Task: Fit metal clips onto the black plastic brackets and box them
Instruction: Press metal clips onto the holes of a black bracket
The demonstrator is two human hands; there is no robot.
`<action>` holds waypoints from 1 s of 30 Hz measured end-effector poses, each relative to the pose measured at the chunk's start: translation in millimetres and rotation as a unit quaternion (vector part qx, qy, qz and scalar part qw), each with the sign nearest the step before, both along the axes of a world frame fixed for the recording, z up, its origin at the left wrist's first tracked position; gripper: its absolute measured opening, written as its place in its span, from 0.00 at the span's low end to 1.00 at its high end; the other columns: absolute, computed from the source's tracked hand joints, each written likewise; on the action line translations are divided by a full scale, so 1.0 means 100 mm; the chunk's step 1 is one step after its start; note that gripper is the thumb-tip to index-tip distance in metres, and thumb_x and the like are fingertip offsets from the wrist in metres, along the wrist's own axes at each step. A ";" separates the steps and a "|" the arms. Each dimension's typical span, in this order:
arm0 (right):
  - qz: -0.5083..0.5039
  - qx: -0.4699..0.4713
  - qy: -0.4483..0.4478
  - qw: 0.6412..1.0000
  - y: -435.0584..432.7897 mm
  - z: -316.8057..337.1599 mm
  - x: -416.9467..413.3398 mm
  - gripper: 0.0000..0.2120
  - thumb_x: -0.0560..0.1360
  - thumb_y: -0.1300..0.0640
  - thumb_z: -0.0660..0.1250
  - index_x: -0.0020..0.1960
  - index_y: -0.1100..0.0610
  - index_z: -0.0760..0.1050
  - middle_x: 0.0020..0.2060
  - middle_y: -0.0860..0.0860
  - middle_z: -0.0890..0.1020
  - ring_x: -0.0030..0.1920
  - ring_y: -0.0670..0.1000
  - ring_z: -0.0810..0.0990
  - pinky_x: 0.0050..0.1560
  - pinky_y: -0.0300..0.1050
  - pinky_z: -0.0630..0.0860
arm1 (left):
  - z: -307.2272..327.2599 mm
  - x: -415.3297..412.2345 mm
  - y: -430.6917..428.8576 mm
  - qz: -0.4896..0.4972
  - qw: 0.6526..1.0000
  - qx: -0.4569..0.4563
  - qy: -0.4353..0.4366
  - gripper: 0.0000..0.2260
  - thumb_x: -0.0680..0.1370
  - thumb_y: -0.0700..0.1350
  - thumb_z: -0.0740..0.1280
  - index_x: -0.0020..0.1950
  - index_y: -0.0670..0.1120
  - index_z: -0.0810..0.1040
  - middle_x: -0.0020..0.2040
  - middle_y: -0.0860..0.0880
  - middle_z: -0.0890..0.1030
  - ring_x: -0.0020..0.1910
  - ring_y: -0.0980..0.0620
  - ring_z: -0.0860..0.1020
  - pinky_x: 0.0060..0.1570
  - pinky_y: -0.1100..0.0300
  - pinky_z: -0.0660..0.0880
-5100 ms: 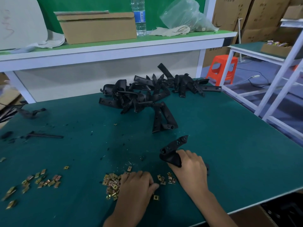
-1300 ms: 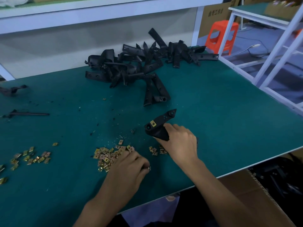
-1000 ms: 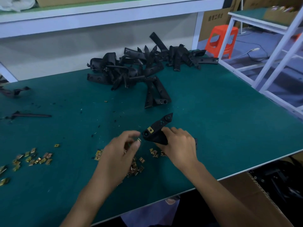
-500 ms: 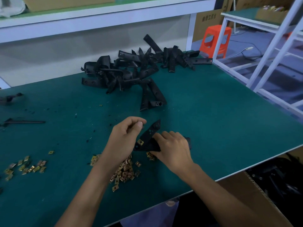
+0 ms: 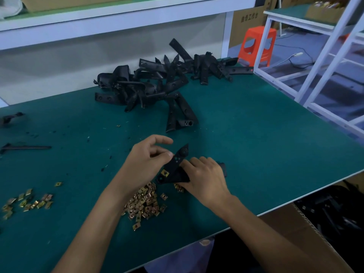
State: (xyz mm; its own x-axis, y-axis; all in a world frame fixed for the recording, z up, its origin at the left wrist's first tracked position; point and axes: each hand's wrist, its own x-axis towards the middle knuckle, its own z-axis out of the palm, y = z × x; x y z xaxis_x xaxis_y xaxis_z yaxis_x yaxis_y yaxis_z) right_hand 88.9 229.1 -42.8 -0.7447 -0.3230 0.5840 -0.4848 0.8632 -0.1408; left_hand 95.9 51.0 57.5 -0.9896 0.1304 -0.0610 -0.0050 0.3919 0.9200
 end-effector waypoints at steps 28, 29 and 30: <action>0.016 0.003 -0.007 1.000 0.00 -0.01 0.00 0.16 0.66 0.45 0.80 0.42 0.55 0.79 0.31 0.49 0.78 0.29 0.53 0.75 0.32 0.47 0.71 | 0.36 -0.24 0.10 -0.167 0.962 -0.214 -0.025 0.14 0.78 0.45 0.73 0.62 0.57 0.78 0.39 0.55 0.86 0.36 0.55 0.81 0.42 0.51 0.77; 0.014 0.000 -0.006 1.000 0.01 -0.02 0.00 0.16 0.67 0.45 0.80 0.41 0.55 0.79 0.31 0.49 0.78 0.29 0.53 0.75 0.31 0.46 0.71 | 0.35 -0.24 0.12 -0.165 0.961 -0.223 -0.015 0.14 0.78 0.45 0.72 0.62 0.57 0.78 0.38 0.56 0.86 0.33 0.60 0.79 0.39 0.56 0.75; 0.012 -0.001 -0.006 1.000 0.01 -0.02 0.00 0.16 0.66 0.44 0.80 0.41 0.55 0.79 0.31 0.49 0.78 0.29 0.53 0.75 0.31 0.46 0.71 | 0.34 -0.24 0.12 -0.161 0.960 -0.230 -0.008 0.14 0.78 0.46 0.72 0.62 0.57 0.78 0.38 0.58 0.85 0.31 0.63 0.78 0.39 0.60 0.73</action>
State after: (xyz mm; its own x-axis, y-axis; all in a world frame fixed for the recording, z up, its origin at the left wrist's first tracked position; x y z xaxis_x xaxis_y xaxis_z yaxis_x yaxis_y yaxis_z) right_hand 89.2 230.1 -44.7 -0.7441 -0.3396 0.5754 -0.5035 0.8510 -0.1490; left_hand 71.5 63.4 91.8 -0.9011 0.3841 -0.2011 0.1708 0.7407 0.6497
